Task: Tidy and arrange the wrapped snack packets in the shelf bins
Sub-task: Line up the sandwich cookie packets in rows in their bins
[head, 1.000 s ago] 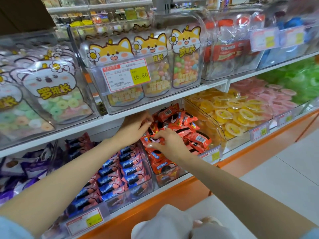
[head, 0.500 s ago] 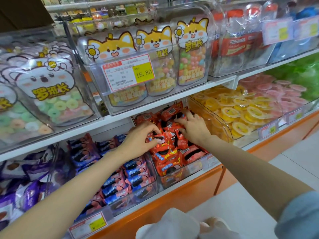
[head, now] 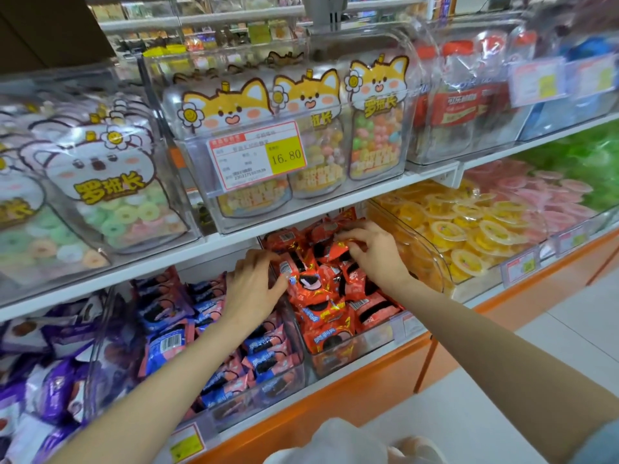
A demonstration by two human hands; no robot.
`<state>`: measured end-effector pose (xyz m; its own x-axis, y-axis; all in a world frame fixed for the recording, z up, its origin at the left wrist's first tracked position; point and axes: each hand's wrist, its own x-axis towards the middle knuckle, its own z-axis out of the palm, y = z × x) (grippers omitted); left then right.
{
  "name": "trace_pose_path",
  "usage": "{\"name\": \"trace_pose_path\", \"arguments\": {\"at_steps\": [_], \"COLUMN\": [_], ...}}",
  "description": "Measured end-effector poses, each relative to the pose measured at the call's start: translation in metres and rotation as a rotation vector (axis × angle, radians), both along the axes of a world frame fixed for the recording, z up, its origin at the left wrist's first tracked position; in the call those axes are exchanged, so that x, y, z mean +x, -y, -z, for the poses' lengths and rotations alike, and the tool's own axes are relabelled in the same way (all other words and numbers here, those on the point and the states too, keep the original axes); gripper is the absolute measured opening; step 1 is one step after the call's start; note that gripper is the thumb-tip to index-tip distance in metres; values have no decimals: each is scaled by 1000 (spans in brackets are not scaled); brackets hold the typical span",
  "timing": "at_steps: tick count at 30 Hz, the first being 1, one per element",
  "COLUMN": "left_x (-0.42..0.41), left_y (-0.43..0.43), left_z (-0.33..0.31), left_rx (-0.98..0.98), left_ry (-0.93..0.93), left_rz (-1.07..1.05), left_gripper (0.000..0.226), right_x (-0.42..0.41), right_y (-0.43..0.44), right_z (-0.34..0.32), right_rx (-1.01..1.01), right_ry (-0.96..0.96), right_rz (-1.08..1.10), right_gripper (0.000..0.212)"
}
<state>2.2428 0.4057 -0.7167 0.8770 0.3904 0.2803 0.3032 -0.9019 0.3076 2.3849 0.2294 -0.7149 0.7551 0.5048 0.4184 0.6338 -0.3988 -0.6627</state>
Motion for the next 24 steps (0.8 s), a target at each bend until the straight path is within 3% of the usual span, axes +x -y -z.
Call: {"name": "trace_pose_path", "arguments": {"at_steps": [4, 9, 13, 16, 20, 24], "left_x": [2, 3, 6, 10, 17, 28], "left_y": [4, 3, 1, -4, -3, -2], "left_z": [-4, -12, -16, -12, -15, -24], "left_rx": [3, -28, 4, -6, 63, 85], "left_ry": [-6, 34, -62, -117, -69, -97], "left_rz": [-4, 74, 163, 214, 183, 109], "left_gripper": [46, 57, 65, 70, 31, 24], "right_x": [-28, -38, -26, -10, 11, 14], "right_y": [-16, -31, -17, -3, 2, -7], "right_z": [-13, -6, -7, -2, 6, 19], "right_rx": [172, 45, 203, 188, -68, -590], "right_ry": [-142, -354, -517, -453, -281, 48], "right_rz": [-65, -286, -233, -123, -69, -155], "right_gripper": [28, 38, 41, 38, 43, 67]}}
